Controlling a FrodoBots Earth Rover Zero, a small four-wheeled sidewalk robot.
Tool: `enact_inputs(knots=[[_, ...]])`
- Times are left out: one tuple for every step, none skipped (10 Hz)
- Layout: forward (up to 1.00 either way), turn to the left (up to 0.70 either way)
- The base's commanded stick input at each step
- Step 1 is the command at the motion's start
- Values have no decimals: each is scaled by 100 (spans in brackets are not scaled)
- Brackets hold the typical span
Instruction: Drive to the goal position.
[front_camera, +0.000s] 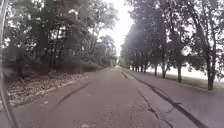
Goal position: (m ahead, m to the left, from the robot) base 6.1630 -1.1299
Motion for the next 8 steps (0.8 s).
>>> enact_inputs(knots=[[7, 0], [7, 0], [7, 0], [7, 0], [7, 0], [7, 0], [7, 0], [7, 0]])
